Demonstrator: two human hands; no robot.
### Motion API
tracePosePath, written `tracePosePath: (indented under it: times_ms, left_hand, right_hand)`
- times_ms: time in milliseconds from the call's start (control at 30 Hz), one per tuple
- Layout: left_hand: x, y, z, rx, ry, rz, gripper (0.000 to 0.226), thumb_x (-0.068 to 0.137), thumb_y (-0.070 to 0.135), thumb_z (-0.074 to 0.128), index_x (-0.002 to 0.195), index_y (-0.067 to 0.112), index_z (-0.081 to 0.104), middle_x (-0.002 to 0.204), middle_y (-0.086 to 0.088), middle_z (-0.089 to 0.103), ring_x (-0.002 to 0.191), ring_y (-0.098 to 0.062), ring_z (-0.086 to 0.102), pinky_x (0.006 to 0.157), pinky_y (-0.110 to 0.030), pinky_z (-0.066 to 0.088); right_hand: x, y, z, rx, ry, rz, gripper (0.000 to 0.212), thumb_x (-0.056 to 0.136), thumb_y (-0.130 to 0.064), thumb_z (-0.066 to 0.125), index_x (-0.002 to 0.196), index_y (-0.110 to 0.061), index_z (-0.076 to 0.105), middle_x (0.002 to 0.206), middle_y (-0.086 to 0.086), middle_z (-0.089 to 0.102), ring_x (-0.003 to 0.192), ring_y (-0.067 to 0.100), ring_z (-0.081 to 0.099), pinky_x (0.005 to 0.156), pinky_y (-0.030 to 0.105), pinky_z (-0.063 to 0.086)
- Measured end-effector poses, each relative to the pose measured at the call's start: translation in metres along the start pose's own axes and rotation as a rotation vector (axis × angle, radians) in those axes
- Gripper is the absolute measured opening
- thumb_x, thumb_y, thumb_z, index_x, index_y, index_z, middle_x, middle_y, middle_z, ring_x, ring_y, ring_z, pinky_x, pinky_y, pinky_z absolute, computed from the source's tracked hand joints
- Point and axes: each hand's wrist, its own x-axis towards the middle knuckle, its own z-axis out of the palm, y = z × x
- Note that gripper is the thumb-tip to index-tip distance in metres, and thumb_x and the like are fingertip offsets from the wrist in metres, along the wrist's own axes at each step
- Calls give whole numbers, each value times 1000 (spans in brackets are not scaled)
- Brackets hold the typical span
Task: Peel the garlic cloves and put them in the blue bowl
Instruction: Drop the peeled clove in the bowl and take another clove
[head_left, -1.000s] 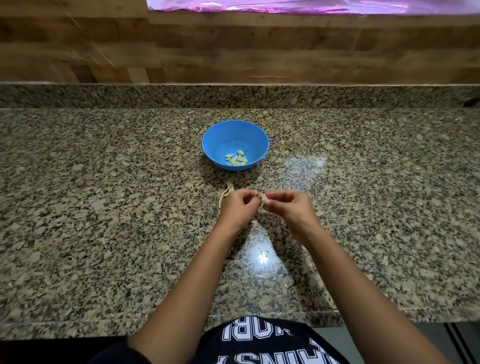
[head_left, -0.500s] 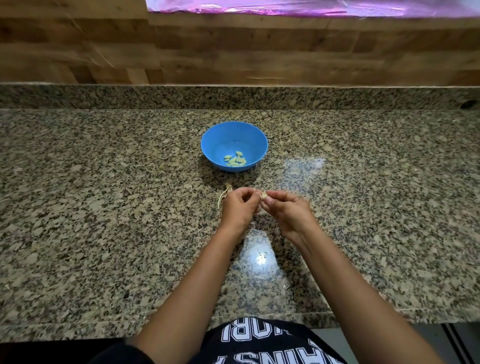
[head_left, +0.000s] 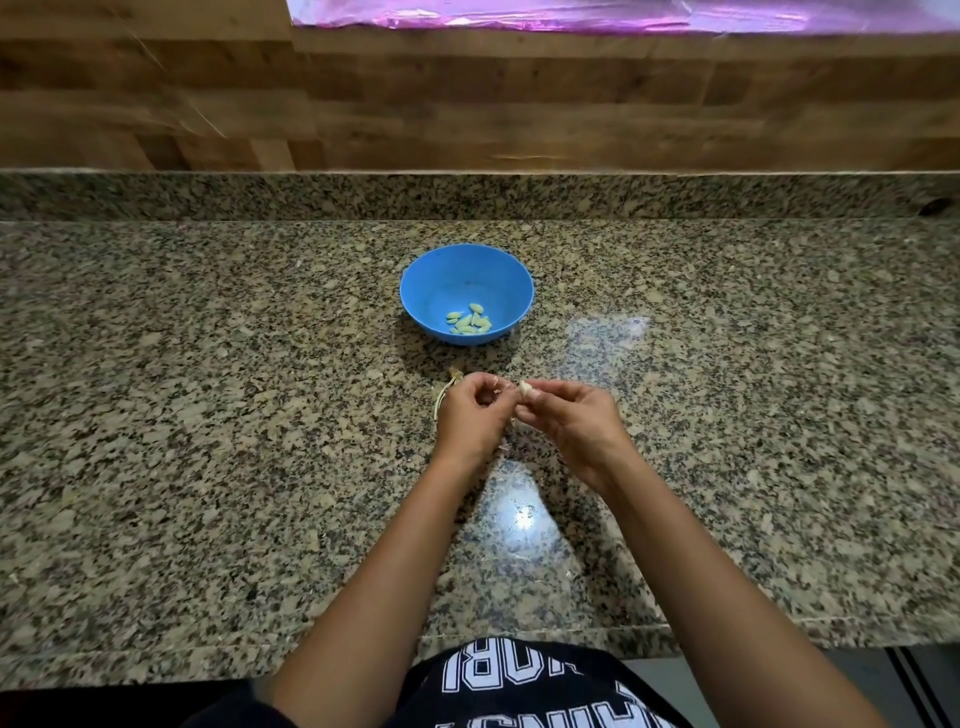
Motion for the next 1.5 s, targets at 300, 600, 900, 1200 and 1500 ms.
tracePosePath:
  times_ms: [300, 600, 900, 1200, 1500]
  left_hand:
    - [5, 2, -11, 306, -14, 48, 20, 82, 27, 71, 88, 9, 68, 86, -5, 70, 78, -20, 66, 73, -35, 56]
    - [3, 7, -11, 391, -94, 77, 17, 81, 8, 71, 91, 13, 59, 88, -3, 65, 83, -17, 64, 78, -32, 54]
    - [1, 10, -6, -225, -102, -144, 23, 82, -7, 64, 88, 9, 49, 81, -12, 63, 63, -18, 61, 45, -16, 46]
    - [5, 8, -5, -223, -139, -66, 30, 85, -12, 56, 77, 12, 41, 76, -8, 54, 70, -18, 57, 60, -25, 54]
    - [4, 5, -8, 32, -115, -38, 25, 85, -2, 61, 83, 16, 44, 85, -10, 59, 79, -23, 59, 81, -48, 53]
  right_hand:
    - [4, 2, -8, 61, 5, 83, 13, 83, 9, 55, 95, 10, 59, 85, 20, 66, 71, 23, 67, 65, 24, 58]
    - [5, 5, -15, -52, 41, 82, 11, 79, 14, 58, 87, 7, 62, 85, 16, 65, 77, 23, 65, 73, 28, 57]
    - [0, 1, -13, -403, -8, -52, 17, 77, 7, 66, 89, -4, 67, 87, 10, 70, 83, 19, 66, 75, 25, 55]
    - [1, -4, -2, -876, 55, -276, 14, 77, -4, 73, 86, -12, 66, 84, 5, 69, 80, 16, 67, 73, 27, 57]
    - [0, 0, -4, -507, 21, -207, 19, 80, 5, 66, 90, -11, 67, 82, 5, 65, 75, 12, 63, 70, 22, 55]
